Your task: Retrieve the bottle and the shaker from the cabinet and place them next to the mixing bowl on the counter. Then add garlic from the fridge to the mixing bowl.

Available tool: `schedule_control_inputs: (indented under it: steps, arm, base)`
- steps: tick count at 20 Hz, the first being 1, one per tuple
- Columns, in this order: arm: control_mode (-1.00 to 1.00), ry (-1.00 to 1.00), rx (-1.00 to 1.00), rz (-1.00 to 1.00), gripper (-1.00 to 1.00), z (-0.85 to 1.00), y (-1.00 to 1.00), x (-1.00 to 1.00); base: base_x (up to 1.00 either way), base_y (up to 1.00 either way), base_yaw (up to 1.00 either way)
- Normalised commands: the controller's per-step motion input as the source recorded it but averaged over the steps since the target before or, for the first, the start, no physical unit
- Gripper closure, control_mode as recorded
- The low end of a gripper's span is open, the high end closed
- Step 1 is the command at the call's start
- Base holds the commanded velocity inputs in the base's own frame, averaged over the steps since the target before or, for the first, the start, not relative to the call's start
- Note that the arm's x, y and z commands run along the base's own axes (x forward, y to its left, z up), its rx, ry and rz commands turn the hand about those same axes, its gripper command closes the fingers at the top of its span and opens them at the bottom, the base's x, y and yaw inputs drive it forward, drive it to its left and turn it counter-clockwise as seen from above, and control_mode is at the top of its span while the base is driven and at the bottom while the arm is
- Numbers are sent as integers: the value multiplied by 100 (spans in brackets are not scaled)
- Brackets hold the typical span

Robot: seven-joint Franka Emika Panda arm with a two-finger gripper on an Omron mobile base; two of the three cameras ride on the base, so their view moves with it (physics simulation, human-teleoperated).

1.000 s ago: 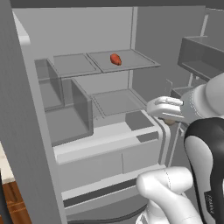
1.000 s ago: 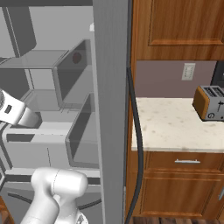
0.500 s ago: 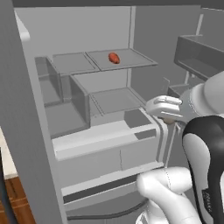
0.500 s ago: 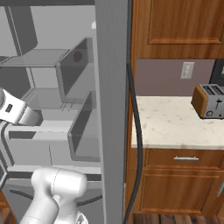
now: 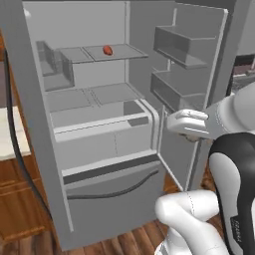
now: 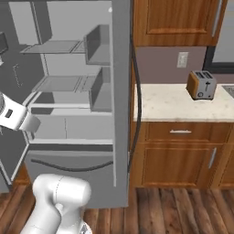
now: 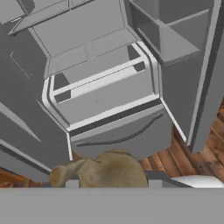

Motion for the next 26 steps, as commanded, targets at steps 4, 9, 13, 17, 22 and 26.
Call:
schedule_control_inputs:
  steps: [4, 9, 13, 17, 22, 26]
  arm:
    - [100, 0, 0, 0, 100, 0, 0, 0]
    - [100, 0, 0, 0, 100, 0, 0, 0]
    - [100, 0, 0, 0, 100, 0, 0, 0]
    - [100, 0, 0, 0, 100, 0, 0, 0]
    - [100, 0, 0, 0, 100, 0, 0, 0]
    - [100, 0, 0, 0, 100, 0, 0, 0]
  base:
    - [-100, 0, -16]
    - [-78, -40, -49]
    - [-7, -55, -66]
    - [20, -66, -73]
    - [36, -75, -66]
    - [61, -86, -55]
